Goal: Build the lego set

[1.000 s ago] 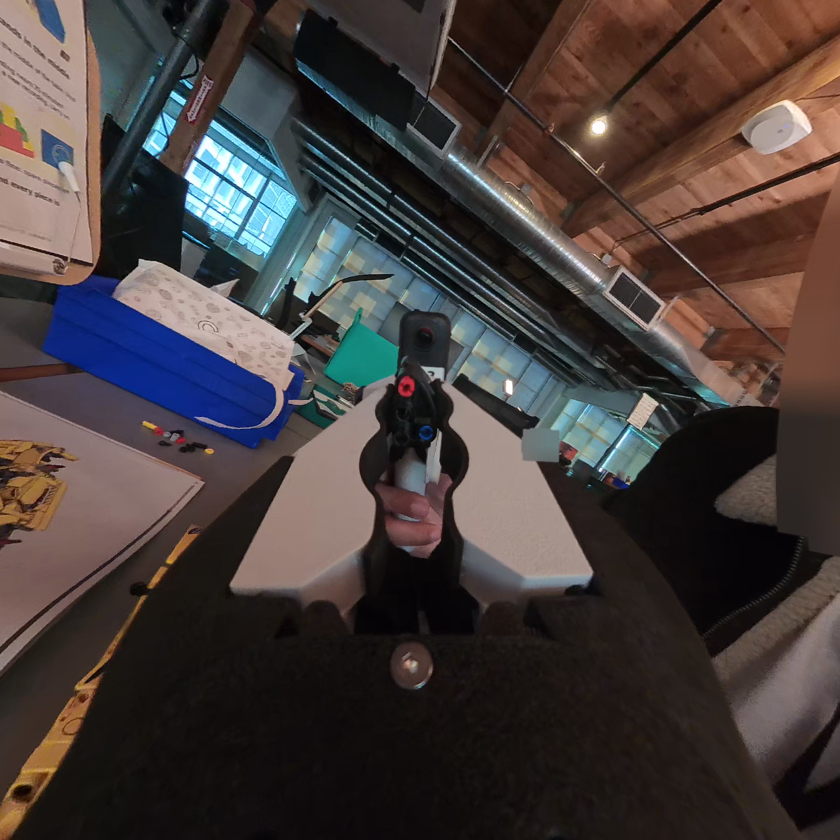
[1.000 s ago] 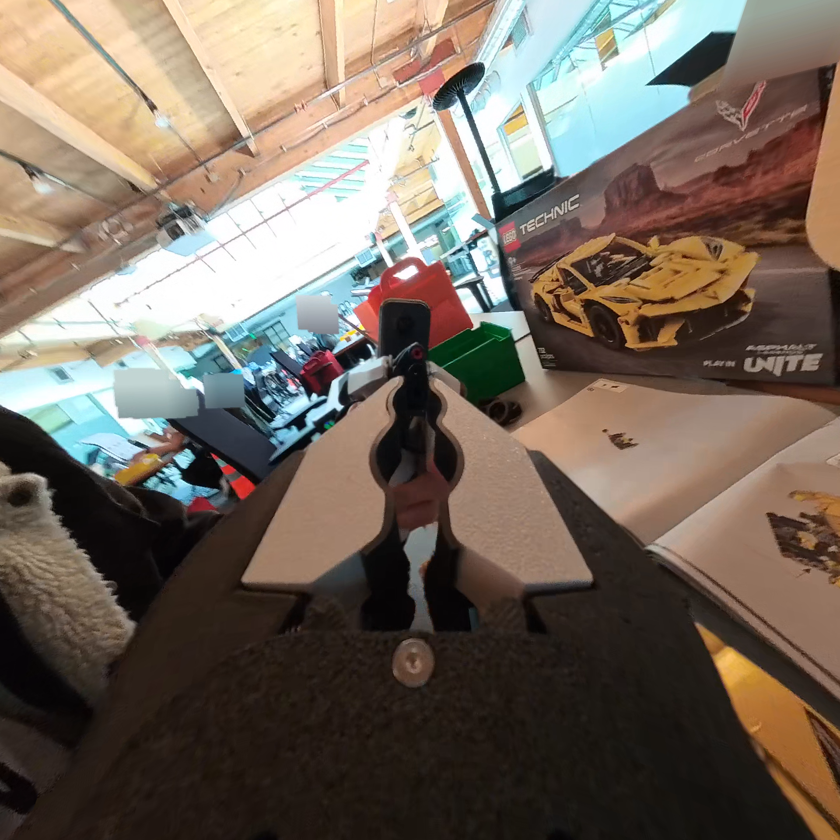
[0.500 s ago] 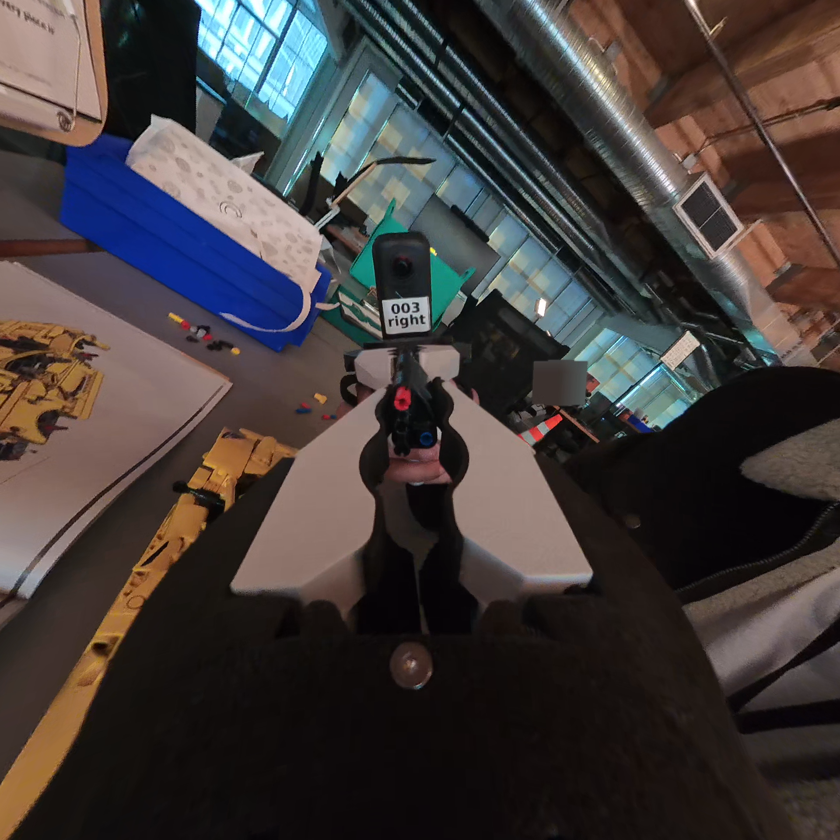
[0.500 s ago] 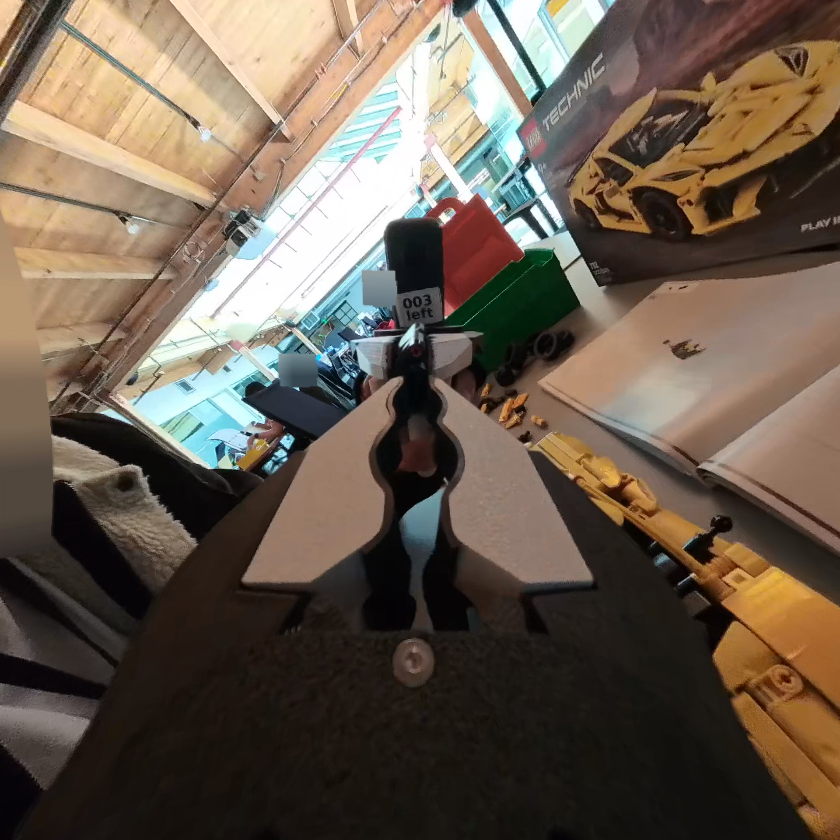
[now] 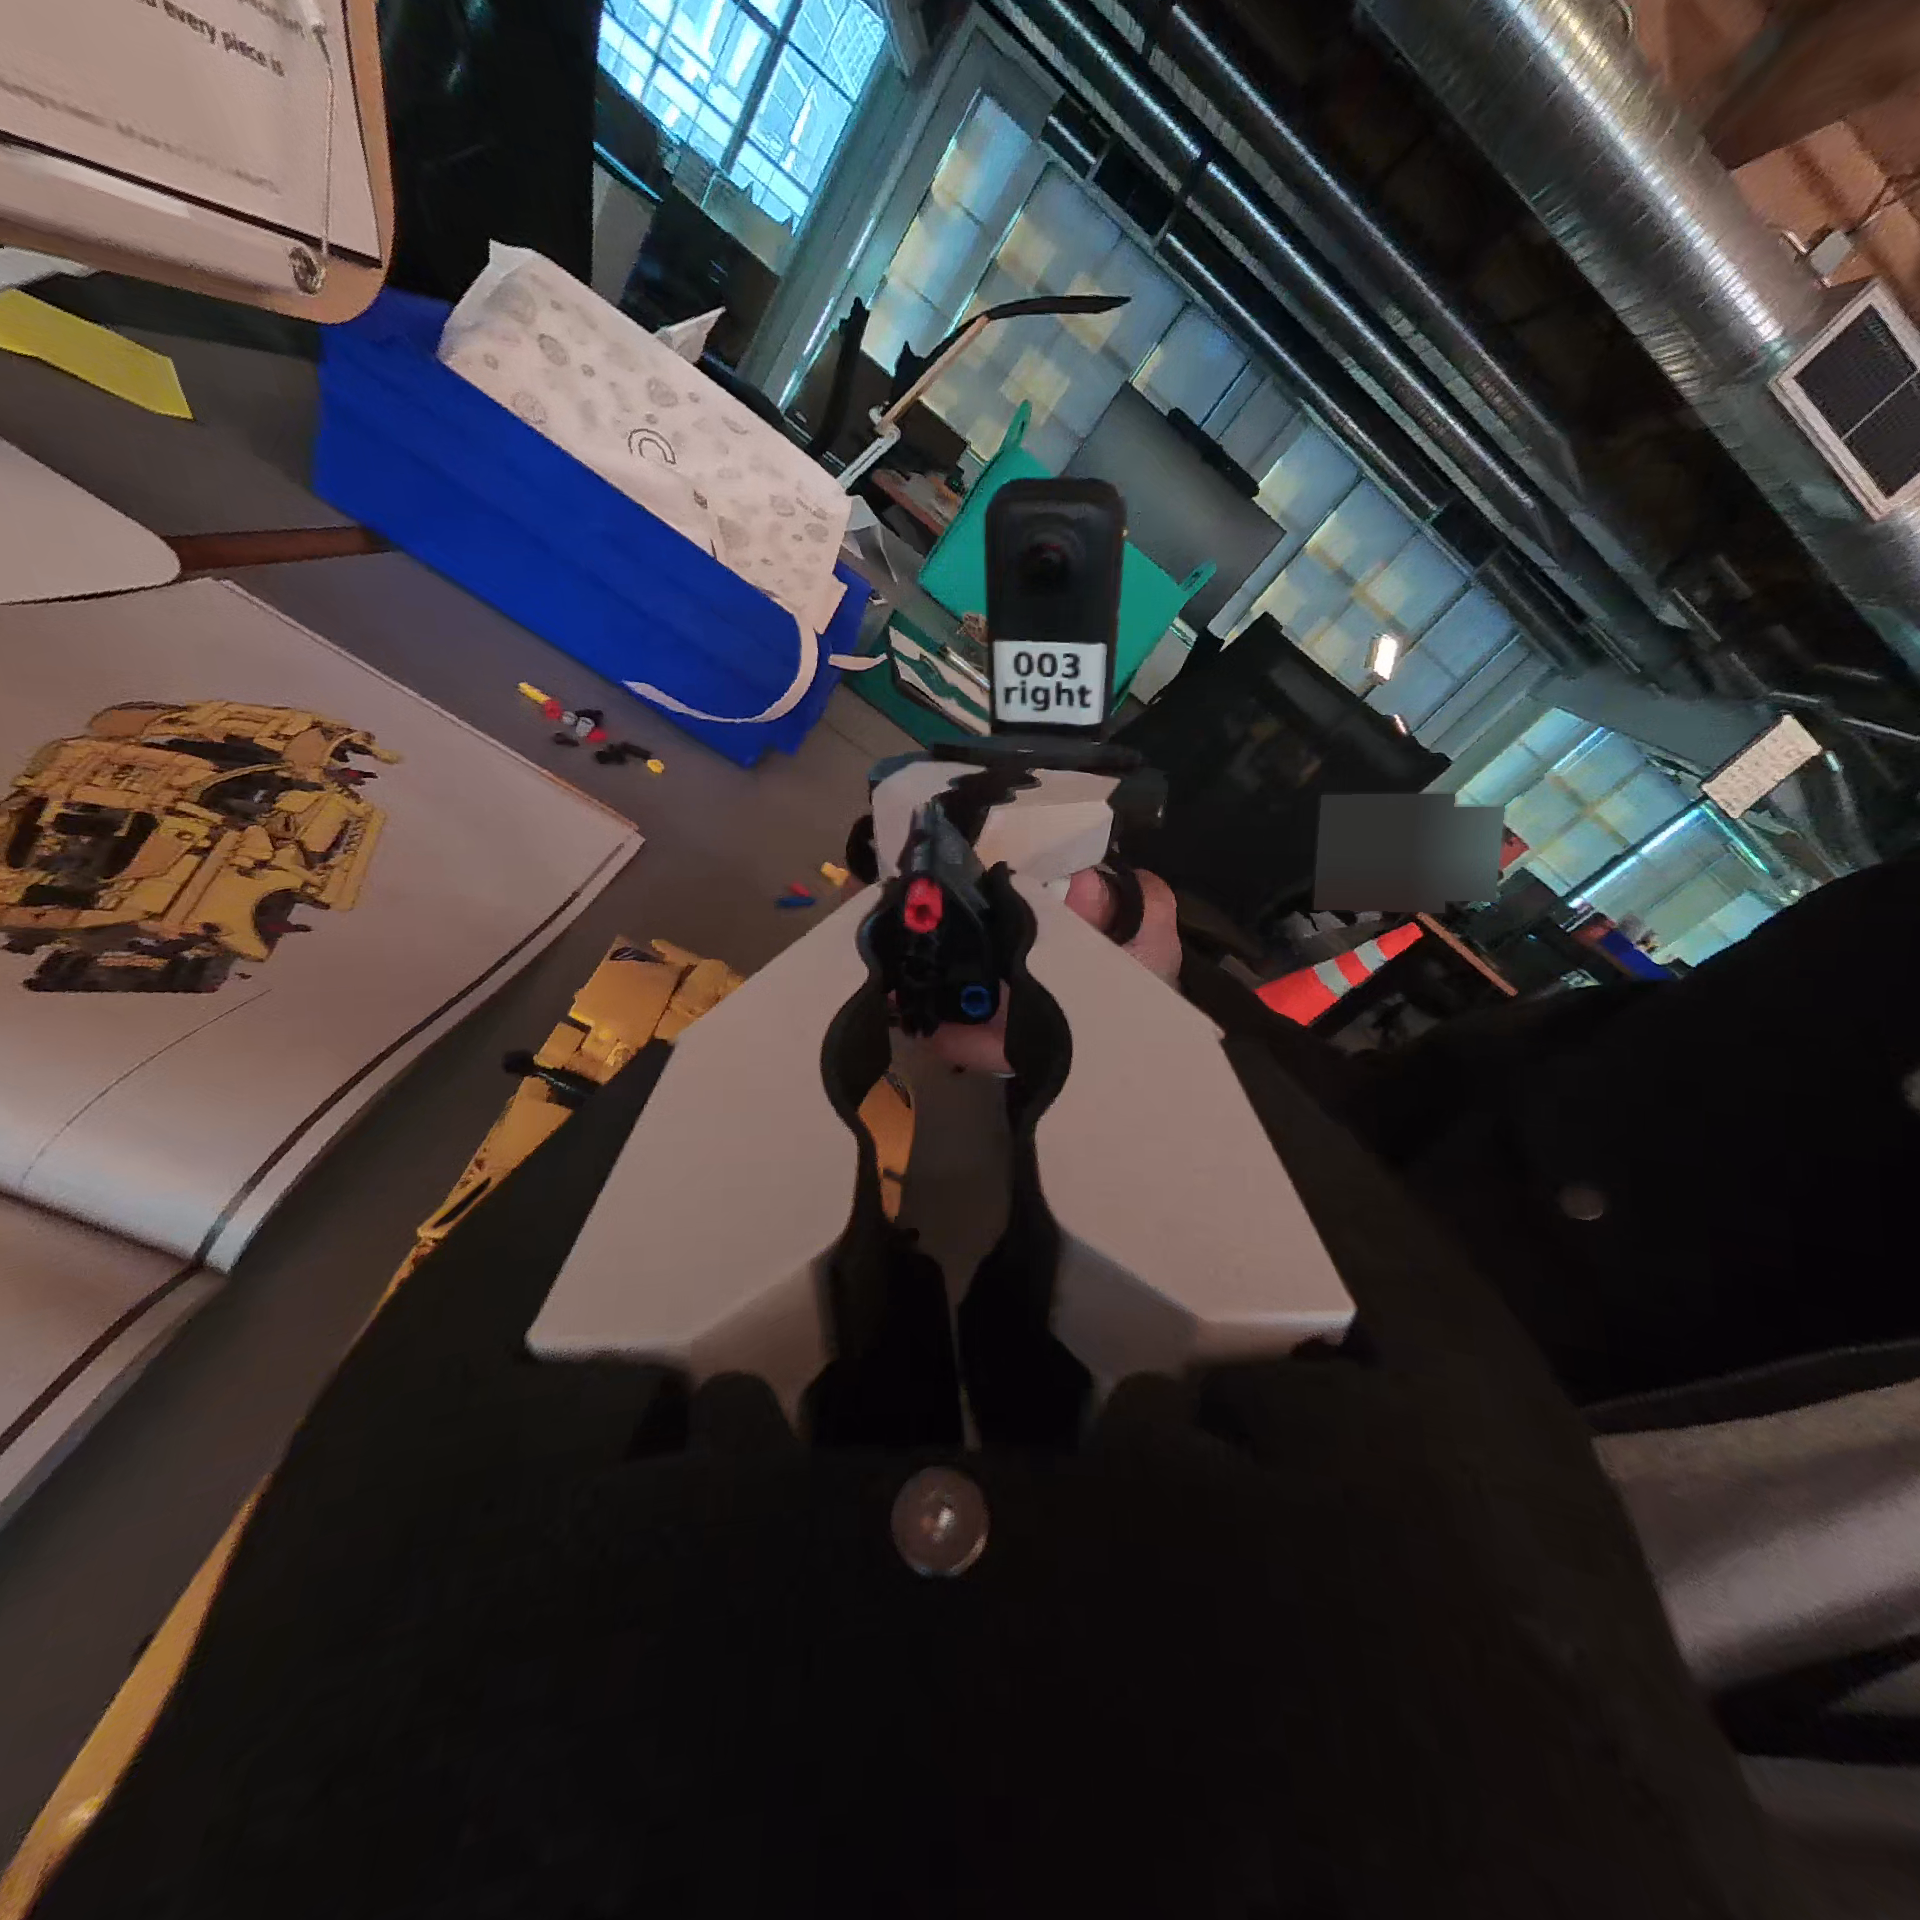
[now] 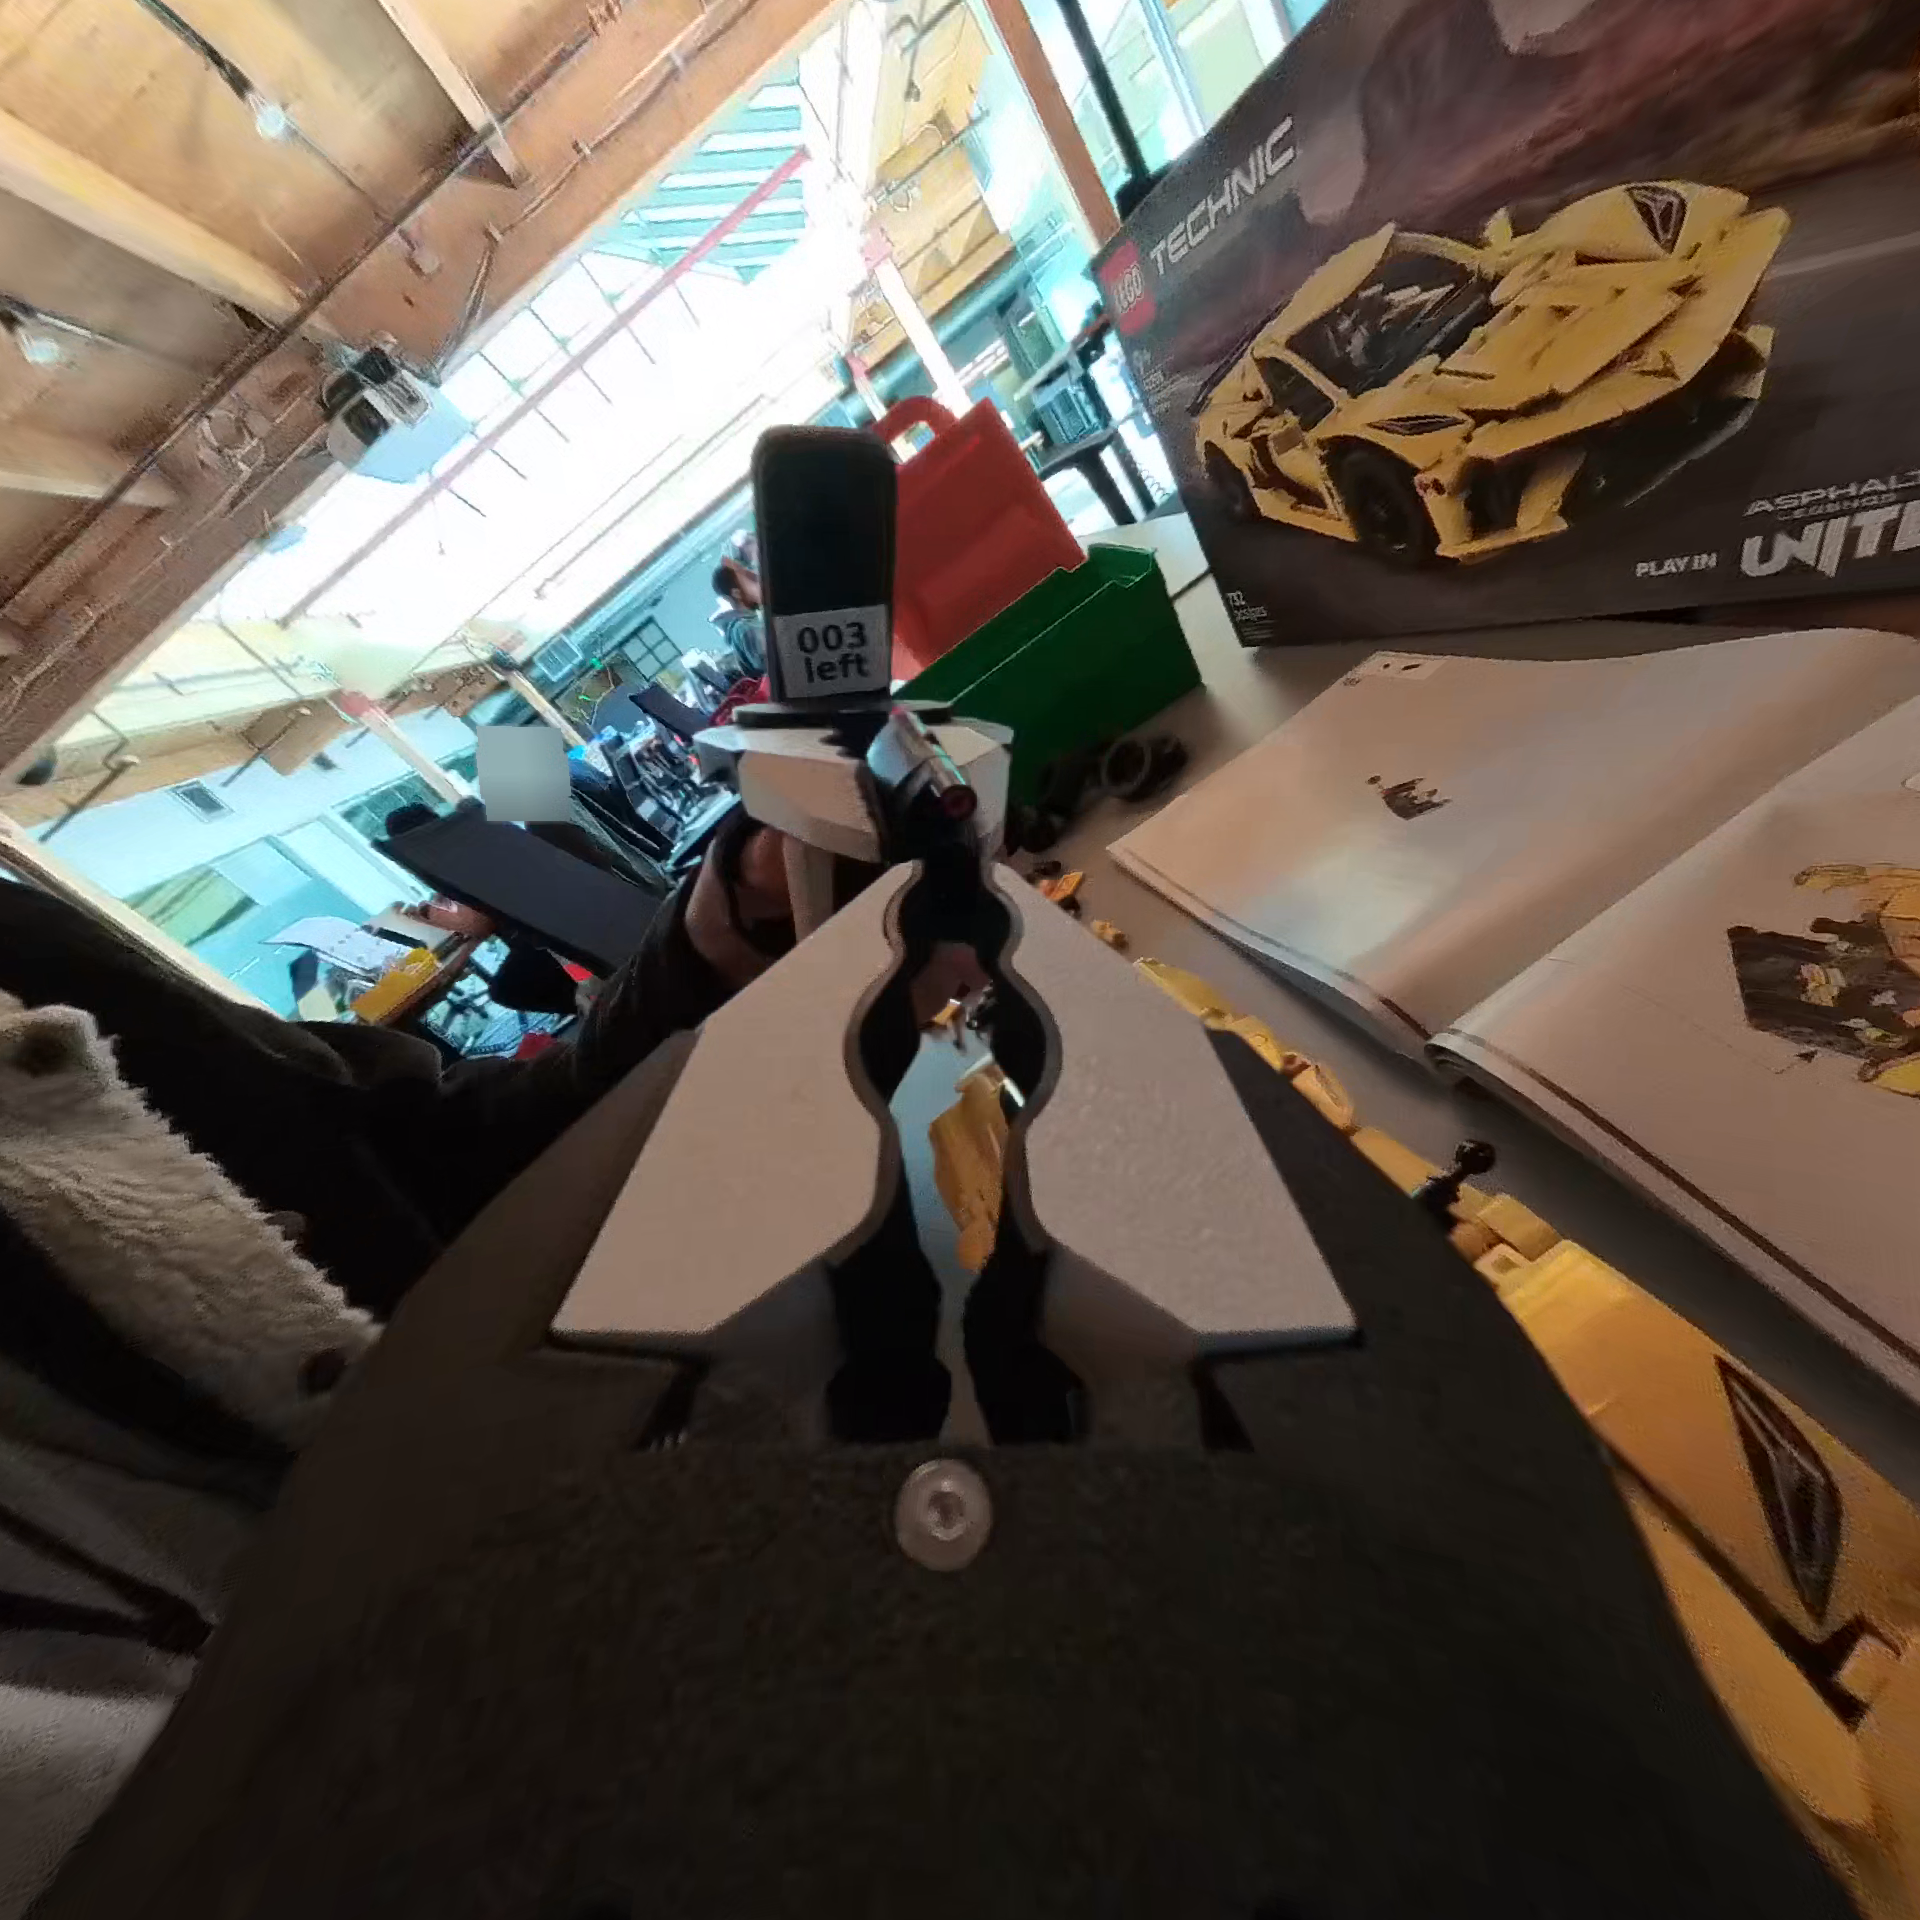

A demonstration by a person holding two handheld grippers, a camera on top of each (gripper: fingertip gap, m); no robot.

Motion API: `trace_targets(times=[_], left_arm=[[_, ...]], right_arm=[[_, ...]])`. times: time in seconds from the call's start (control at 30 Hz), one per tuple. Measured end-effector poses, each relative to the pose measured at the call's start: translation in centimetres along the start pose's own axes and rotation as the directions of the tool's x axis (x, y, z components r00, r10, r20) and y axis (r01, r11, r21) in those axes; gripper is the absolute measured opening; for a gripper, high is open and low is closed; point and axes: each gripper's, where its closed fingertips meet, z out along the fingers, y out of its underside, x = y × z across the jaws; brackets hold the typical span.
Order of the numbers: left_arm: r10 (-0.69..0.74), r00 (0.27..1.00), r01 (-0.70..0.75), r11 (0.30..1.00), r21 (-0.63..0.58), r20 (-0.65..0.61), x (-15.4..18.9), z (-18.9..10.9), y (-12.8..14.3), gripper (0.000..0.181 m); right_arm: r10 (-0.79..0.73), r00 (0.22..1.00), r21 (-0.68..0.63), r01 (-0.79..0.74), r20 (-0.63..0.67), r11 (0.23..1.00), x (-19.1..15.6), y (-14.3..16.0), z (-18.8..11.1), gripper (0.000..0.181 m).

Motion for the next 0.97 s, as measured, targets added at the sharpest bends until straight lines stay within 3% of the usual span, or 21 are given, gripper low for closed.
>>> trace_targets(times=[0.1, 0.2, 0.3, 0.37, 0.47, 0.6, 0.7, 0.8, 0.9, 0.97], left_arm=[[-0.111, 0.988, 0.116, 0.993, 0.038, -0.11, 0.5, 0.1, -0.2, 0.016], [-0.16, 0.974, 0.165, 0.986, 0.018, -0.16, 0.6, 0.0, 0.0, 0.016], [-0.128, 0.986, 0.125, 0.991, -0.035, -0.105, 0.5, 0.0, 0.6, 0.016], [-0.134, 0.983, 0.128, 0.99, -0.053, -0.124, 1.2, -0.1, 0.6, 0.016], [-0.091, 0.995, 0.087, 0.992, -0.09, -0.039, 0.1, -0.2, 1.2, 0.016], [-0.108, 0.991, 0.102, 0.991, -0.084, -0.075, 0.3, 0.0, 1.3, 0.016], [-0.107, 0.987, 0.094, 0.99, -0.106, -0.123, 1.4, -0.1, 1.3, 0.016], [-0.06, 0.994, 0.041, 0.979, -0.198, -0.09, 1.5, -0.2, 2.5, 0.016], [-0.028, 0.999, 0.015, 0.955, -0.296, -0.038, 0.8, -0.4, 4.0, 0.016], [-0.059, 0.994, 0.03, 0.96, -0.278, -0.096, 1.6, -0.4, 3.7, 0.016]], right_arm=[[0.141, 0.981, 0.038, -0.147, 0.133, 0.988, -0.8, -0.4, -0.3, 0.006], [0.127, 0.985, 0.011, -0.13, 0.117, 0.992, -0.7, 0.0, -0.3, 0.005], [0.121, 0.986, -0.002, -0.122, 0.112, 0.993, -0.6, 0.3, -0.3, 0.006], [0.138, 0.973, 0.002, -0.141, 0.183, 0.99, -1.5, 0.2, -0.4, 0.006], [0.082, 0.994, -0.053, -0.079, 0.07, 0.996, -0.2, 1.0, -0.1, 0.005], [-0.061, 0.998, -0.066, 0.06, -0.008, 0.996, -0.2, 0.8, -0.3, 0.005], [0.05, 0.99, -0.009, -0.049, 0.13, 0.999, -1.4, 0.2, -0.4, 0.005], [0.192, 0.953, -0.076, -0.179, 0.233, 0.981, -1.7, 1.0, -0.5, 0.006], [0.011, 0.995, -0.204, 0.009, 0.095, 0.979, -0.9, 2.6, -0.4, 0.006], [-0.074, 0.992, -0.215, 0.093, 0.098, 0.972, -1.7, 2.3, -0.6, 0.006]])
